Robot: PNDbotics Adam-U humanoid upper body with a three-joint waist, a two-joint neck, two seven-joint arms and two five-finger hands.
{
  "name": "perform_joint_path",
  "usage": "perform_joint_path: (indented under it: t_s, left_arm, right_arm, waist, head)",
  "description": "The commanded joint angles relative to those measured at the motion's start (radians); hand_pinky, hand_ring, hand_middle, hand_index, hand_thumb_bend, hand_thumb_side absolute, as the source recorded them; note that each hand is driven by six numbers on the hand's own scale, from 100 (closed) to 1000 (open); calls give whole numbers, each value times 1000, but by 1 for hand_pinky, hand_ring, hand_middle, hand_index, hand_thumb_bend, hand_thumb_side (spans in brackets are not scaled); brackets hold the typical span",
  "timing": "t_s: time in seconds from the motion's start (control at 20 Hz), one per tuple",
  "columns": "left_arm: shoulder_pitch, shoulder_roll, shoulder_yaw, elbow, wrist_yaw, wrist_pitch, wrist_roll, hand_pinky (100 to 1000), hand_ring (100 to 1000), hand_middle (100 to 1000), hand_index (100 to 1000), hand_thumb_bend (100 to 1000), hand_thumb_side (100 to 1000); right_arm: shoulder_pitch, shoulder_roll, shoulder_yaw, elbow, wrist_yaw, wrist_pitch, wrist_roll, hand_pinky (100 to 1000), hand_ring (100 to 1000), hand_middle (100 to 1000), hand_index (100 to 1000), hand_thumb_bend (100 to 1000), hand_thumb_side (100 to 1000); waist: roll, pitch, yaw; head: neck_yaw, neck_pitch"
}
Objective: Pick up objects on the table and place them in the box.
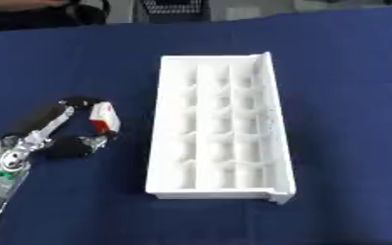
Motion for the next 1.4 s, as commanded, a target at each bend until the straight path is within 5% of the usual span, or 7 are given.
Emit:
perform_joint_path:
  t_s: [0.05,1.0,1.15,1.25,1.35,1.4]
  left_arm:
    - [-5,16,-4,7,5,0,2,957,889,882,920,523,546]
    - [-2,17,30,-96,-27,12,14,956,889,882,948,557,556]
    - [-3,15,34,-89,-18,15,20,956,889,882,956,614,550]
    - [-5,14,35,-83,-15,16,22,954,888,883,972,728,555]
    - [-7,14,37,-77,-19,17,24,952,887,885,993,957,595]
    - [-8,13,39,-72,-24,18,25,951,887,886,993,960,602]
  right_arm:
    - [-6,-14,-1,-21,-5,-1,2,613,665,713,813,100,990]
    - [-7,-14,-2,-21,-4,0,1,614,665,712,813,100,990]
    - [-7,-14,-2,-21,-4,1,2,614,665,712,813,100,990]
    - [-7,-14,-2,-21,-4,1,2,614,665,712,813,100,990]
    - [-7,-14,-2,-21,-3,1,2,614,665,713,813,100,990]
    - [-7,-14,-2,-21,-3,1,2,614,665,712,813,100,990]
  waist:
    - [-3,-12,-3]
    - [-3,-13,-1]
    - [-3,-13,-1]
    - [-3,-13,-1]
    - [-3,-12,-1]
    - [-3,-12,-1]
  head:
    - [2,-10]
    - [-1,-13]
    - [-1,-14]
    - [-2,-13]
    - [-1,-13]
    - [-1,-13]
